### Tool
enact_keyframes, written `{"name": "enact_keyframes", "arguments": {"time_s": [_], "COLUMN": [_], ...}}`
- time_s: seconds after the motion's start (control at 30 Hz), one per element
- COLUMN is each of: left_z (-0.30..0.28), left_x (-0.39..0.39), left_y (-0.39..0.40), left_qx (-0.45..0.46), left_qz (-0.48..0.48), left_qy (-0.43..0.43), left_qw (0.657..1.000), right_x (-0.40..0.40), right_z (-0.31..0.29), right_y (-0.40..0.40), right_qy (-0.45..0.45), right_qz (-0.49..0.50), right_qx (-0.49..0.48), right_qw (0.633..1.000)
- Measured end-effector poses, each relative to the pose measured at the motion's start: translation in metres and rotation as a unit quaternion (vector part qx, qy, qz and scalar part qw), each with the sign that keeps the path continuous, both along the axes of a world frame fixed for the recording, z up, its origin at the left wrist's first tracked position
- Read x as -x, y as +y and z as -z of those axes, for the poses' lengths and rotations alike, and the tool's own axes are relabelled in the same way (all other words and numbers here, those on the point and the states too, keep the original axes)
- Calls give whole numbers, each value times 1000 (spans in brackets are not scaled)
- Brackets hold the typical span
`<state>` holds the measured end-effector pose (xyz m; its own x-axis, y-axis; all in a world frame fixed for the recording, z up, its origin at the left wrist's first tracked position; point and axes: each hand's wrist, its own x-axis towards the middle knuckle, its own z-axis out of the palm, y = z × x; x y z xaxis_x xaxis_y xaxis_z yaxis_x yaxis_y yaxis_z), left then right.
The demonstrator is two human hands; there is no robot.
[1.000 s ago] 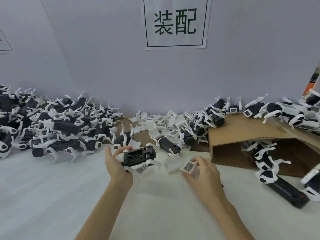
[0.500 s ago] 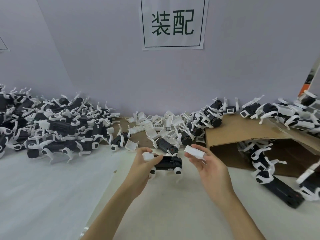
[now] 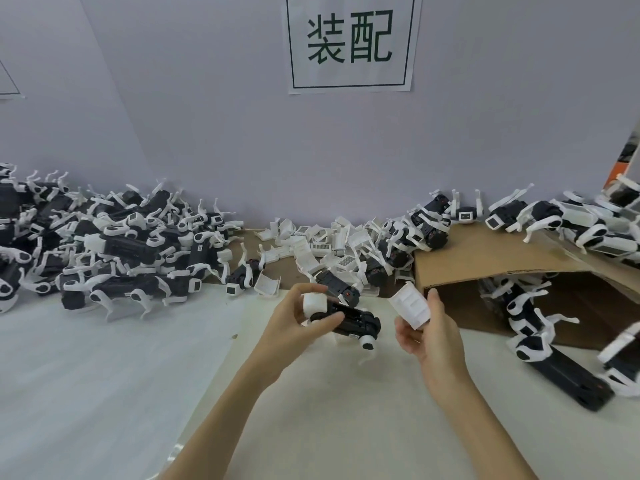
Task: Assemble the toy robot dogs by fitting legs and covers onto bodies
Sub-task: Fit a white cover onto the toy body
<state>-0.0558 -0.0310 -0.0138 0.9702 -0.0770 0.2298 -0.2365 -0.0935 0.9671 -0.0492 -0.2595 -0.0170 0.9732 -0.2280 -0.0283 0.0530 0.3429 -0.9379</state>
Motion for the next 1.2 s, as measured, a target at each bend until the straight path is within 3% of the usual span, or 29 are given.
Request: {"name": "enact_keyframes", "arguments": {"time_s": [0.17, 0.3, 0.47, 0.63, 0.93, 1.2], "left_z": [-1, 0, -1, 4, 4, -5], "left_x": [3, 4, 5, 3, 6, 15], "left_y": [-11, -15, -18, -23, -32, -36], "left_qx": [1, 27, 20, 21, 2, 25], "left_qz": [-68, -72, -67, -129, -157, -149], "left_qy": [-51, -55, -59, -45, -51, -66], "left_qw": [996, 995, 996, 990, 986, 986], "right_x": [12, 19, 23, 27, 25, 28], "right_z": [1, 4, 9, 15, 18, 17], "right_y": [14, 25, 33, 44, 51, 55], "right_qy": [-121, -150, -202, -278, -313, -344], "right_qz": [-101, -170, -92, -27, 113, 119], "right_qx": [163, 322, 465, 609, 611, 602], "right_qw": [974, 919, 857, 742, 718, 711]}}
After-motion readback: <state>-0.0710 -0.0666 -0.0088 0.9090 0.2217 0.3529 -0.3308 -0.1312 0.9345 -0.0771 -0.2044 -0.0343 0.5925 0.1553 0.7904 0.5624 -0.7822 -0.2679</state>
